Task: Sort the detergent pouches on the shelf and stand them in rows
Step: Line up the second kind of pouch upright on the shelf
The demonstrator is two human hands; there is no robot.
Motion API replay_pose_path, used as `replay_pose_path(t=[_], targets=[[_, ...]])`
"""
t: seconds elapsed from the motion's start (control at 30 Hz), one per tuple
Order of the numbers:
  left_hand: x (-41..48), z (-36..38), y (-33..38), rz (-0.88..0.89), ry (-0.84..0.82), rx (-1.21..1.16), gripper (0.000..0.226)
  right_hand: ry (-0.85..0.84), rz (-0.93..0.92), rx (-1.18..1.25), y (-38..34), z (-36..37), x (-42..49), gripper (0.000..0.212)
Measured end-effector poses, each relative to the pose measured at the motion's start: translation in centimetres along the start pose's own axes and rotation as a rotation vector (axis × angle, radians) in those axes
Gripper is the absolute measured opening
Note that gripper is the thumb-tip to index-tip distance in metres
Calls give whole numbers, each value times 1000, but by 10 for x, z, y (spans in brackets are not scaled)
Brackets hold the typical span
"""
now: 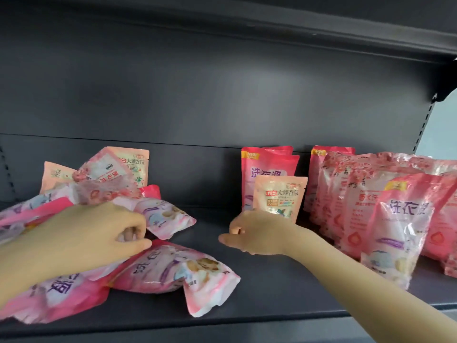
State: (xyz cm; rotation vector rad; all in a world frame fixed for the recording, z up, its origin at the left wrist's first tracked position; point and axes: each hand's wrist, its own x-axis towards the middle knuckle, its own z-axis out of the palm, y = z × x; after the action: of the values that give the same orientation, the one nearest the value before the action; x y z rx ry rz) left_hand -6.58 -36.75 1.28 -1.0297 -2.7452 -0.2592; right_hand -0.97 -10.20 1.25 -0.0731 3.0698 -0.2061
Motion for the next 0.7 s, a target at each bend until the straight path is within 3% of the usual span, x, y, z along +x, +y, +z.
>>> replay_pose_path(t=[0.1, 0.23, 0.37, 0.47, 0.57, 0.7], targets=[[-31, 5, -18, 32, 140, -437, 31, 36, -46, 325, -28, 8, 24, 46], [-66, 31, -20, -213, 286, -741, 36, 16, 50, 767, -53, 24, 58, 35], [-71, 56, -9, -300, 223, -367, 37, -152, 232, 682, -64, 38, 84, 39], [-56, 66, 1, -348, 216, -221, 34, -204, 247, 693, -70, 43, 90, 18], [-45, 68, 3, -394, 174, -164, 33, -202, 245, 714, -72, 46, 89, 19], [-38, 71, 2, -376, 185, -199, 32, -218, 286, 954, -70, 46, 78, 16]])
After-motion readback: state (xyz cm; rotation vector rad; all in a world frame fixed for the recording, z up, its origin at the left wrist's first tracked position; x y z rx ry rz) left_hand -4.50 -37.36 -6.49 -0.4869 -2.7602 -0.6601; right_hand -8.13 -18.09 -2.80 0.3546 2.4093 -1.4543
